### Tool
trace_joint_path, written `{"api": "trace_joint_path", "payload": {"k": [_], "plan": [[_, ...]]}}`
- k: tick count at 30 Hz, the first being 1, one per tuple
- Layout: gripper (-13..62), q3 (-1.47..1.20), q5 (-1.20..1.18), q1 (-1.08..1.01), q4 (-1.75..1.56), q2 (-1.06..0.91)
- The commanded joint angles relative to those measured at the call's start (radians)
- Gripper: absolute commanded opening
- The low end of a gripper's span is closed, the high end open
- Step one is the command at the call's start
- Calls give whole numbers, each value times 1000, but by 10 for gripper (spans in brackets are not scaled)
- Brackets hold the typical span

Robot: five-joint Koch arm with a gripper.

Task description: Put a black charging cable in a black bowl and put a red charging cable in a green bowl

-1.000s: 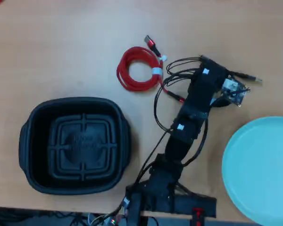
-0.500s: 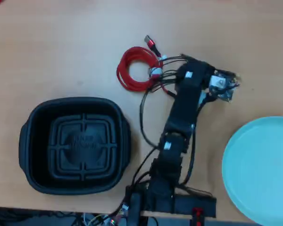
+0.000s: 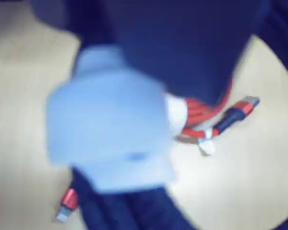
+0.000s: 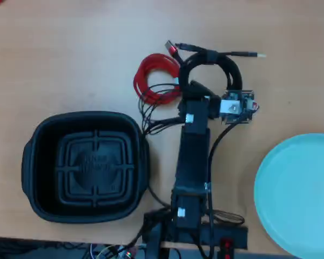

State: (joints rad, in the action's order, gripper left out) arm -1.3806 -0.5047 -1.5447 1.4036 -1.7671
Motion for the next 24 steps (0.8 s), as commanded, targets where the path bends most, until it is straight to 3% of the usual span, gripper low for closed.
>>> {"api": "trace_joint_path", "payload": {"k": [1, 9, 16, 24], "plan": [[-67, 34, 11, 57, -138, -61], [-67, -127, 17, 324, -295, -106], [-67, -144, 221, 583, -344, -169], [-67, -235, 235, 821, -336, -293]]}}
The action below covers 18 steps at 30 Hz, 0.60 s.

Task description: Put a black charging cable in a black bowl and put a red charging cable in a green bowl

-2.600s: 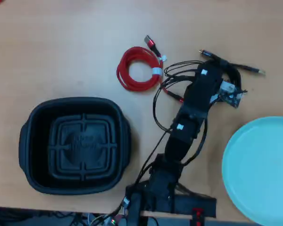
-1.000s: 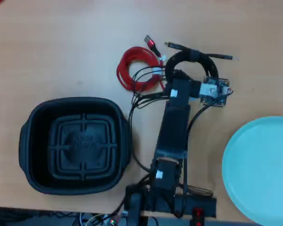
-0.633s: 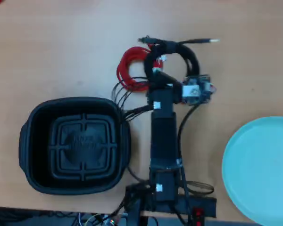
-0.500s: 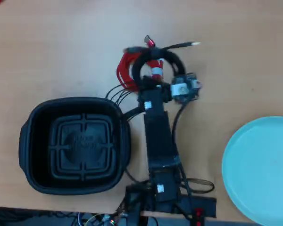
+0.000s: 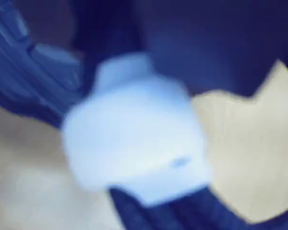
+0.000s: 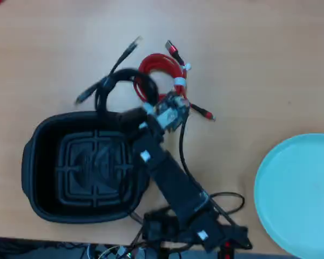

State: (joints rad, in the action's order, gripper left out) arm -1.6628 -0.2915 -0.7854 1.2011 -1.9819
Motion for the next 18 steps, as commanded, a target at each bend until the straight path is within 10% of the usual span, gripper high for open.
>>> {"api": "trace_joint_path", "payload": {"k": [1, 18], "plan": [[-68, 34, 23, 95, -133, -98], [-67, -115, 2, 518, -143, -170]]}}
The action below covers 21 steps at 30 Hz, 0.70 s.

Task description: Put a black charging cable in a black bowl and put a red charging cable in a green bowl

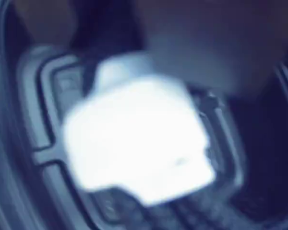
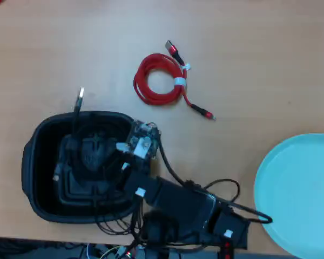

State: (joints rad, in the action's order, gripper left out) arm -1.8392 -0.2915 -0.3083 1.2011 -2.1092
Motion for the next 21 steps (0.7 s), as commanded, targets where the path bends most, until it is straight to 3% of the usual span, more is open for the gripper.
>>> {"api": "trace_joint_path", "payload": {"k": [1, 15, 21], "plan": [[-67, 52, 2, 54, -140, -40], [-58, -60, 3, 179, -172, -37], [-6, -60, 0, 264, -267, 77]]}}
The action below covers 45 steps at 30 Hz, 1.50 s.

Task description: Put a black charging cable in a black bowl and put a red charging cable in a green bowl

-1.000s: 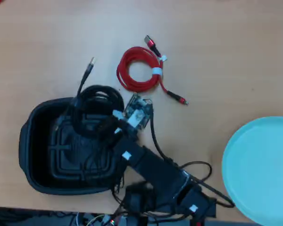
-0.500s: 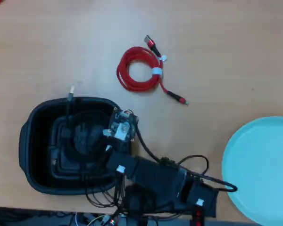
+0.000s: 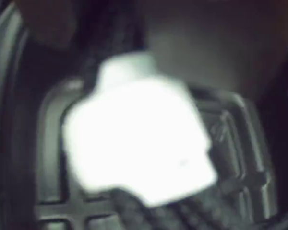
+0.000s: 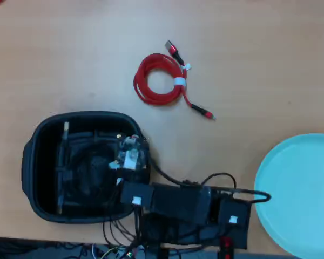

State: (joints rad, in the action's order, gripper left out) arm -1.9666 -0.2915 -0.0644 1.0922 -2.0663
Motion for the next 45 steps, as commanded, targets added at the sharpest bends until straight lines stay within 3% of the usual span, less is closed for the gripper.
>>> {"api": "trace_joint_path", "payload": {"k": [1, 9, 20, 30, 45], "plan": [[6, 69, -2, 25, -163, 51], [120, 91, 6, 51, -199, 170], [142, 109, 35, 8, -184, 179], [359, 112, 60, -97, 41, 176], [354, 400, 57, -420, 411, 155]]}}
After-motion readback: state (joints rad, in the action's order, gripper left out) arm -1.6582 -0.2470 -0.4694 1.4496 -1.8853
